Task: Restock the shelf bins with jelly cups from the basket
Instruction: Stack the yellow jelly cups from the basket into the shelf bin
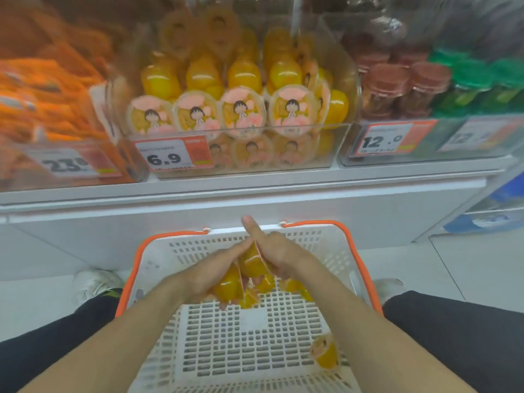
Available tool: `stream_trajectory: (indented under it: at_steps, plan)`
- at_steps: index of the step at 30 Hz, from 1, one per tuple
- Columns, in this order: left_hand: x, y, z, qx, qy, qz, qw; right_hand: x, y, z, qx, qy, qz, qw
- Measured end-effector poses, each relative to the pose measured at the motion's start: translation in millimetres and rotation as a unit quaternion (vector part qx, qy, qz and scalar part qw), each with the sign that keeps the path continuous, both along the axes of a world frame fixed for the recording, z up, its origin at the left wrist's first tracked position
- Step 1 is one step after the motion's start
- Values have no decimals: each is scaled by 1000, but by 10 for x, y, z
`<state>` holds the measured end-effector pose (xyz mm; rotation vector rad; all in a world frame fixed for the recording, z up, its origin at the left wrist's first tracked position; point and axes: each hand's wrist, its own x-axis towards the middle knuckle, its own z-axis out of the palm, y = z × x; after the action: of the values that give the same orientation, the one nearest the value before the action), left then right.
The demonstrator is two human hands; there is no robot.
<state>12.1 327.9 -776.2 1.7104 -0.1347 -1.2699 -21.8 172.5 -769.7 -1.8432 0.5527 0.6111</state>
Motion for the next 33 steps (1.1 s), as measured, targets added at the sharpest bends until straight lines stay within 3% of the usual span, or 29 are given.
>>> stream_trajectory:
  at_steps: [2,4,8,12,15,20,23,28,33]
  plan:
    - [100,-23,289,-20,-13,-14,1000,76,-22,271,-126,-47,61,989]
    - [193,6,559,-47,-9,7,999,167,-64,526,-166,-72,77,981]
    - [350,33,985,-85,-47,120,988,304,-94,1027,19,-89,59,994]
    - [403,22,1217,-136,-76,234,960,389,-215,1423,158,-83,12,984]
    - [379,5,1334,-188,-85,239,949,327,-251,1609,200,-107,-19,974]
    - [372,-52,1421,-237,-171,231,928,109,-236,1671,273,-93,-62,956]
    - [412,-27,1426,-245,-202,244,916,117,-261,1755,210,-113,-11,971]
    - [469,-10,1468,-257,-207,224,917,179,-354,1816,58,-241,24,968]
    - [496,-61,1519,-275,-188,218,917,203,-379,1818,45,-331,32,942]
